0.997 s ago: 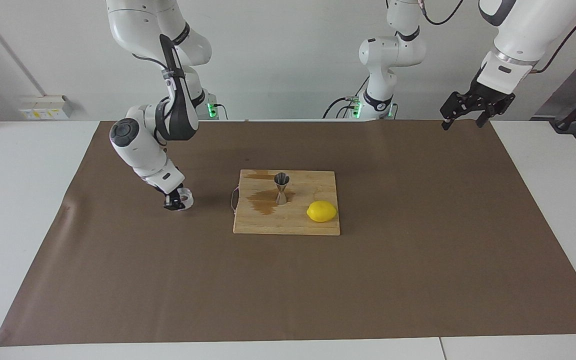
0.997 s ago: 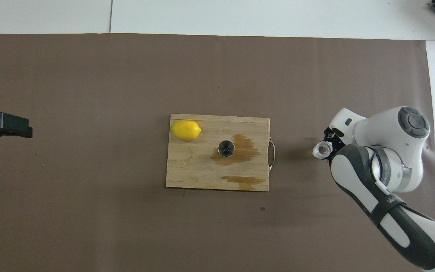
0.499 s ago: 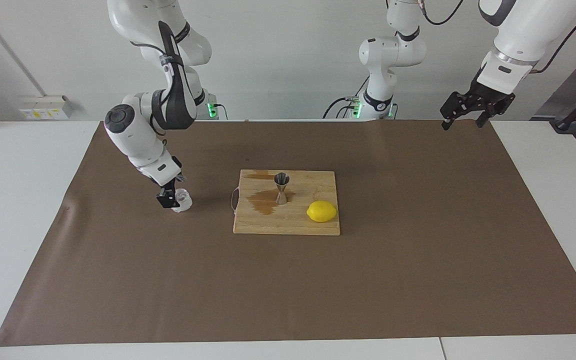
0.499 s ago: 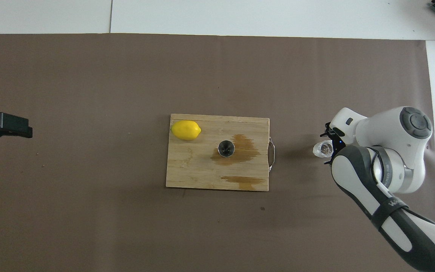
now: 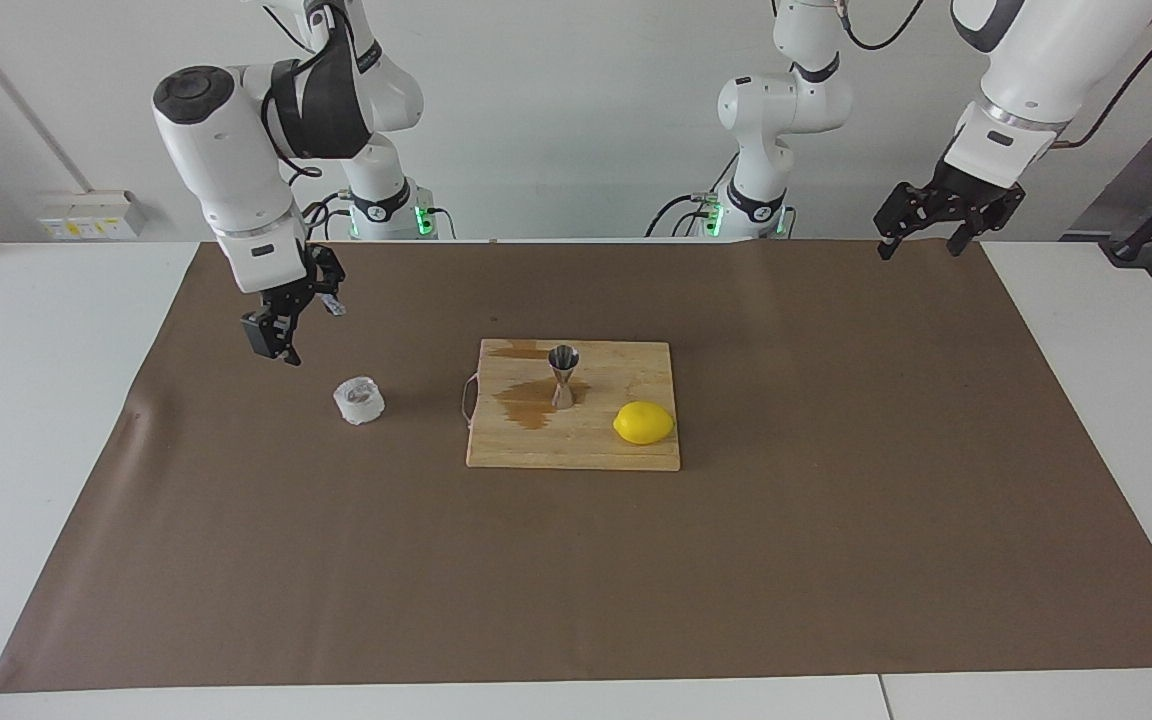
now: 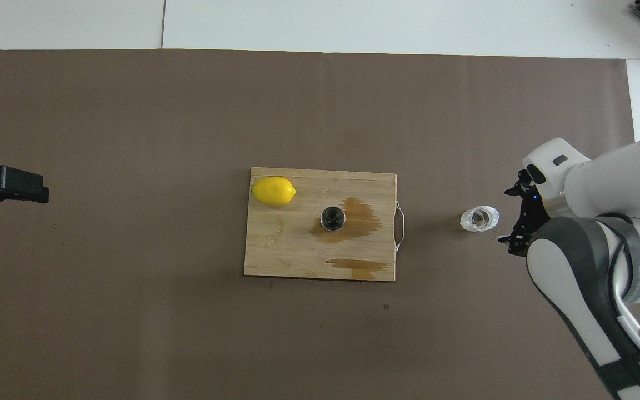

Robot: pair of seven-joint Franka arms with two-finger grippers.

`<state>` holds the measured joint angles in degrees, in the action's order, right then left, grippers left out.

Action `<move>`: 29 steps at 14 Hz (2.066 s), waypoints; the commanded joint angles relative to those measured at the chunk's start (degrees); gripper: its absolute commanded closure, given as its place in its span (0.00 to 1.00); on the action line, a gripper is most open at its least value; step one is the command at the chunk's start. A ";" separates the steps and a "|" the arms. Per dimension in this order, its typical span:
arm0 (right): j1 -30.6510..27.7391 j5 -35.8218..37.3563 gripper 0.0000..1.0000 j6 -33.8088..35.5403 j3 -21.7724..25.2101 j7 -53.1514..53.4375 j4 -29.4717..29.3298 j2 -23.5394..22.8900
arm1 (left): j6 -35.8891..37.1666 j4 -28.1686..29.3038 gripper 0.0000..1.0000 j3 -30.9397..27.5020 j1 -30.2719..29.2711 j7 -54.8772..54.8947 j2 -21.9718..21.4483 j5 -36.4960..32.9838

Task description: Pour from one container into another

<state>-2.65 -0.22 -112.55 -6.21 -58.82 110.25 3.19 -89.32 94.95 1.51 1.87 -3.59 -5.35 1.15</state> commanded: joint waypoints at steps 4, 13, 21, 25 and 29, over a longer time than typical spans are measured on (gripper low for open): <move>-0.69 1.28 0.00 3.12 -0.38 30.26 -11.37 -4.07 | -0.24 0.59 0.00 -0.01 0.15 0.52 -0.72 0.52; 0.19 1.54 0.00 13.31 -0.82 76.04 -11.10 0.24 | 0.90 0.68 0.00 -0.10 -0.46 0.25 -0.80 0.52; 0.10 1.63 0.00 16.75 -0.82 76.14 -12.60 0.15 | 0.90 0.68 0.00 -0.19 -0.55 0.17 -0.80 0.52; -0.07 1.54 0.00 17.63 -0.73 75.79 -12.69 0.24 | 0.90 0.68 0.00 -0.19 -0.55 0.25 -0.89 0.52; 1.24 1.63 0.00 19.47 0.23 75.52 -12.69 1.47 | 0.90 0.68 0.00 -0.19 -0.55 0.16 -0.89 0.52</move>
<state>-1.98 0.40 -94.95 -6.20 16.34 97.98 3.81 -89.07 94.99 1.17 1.78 -3.37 -5.35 1.15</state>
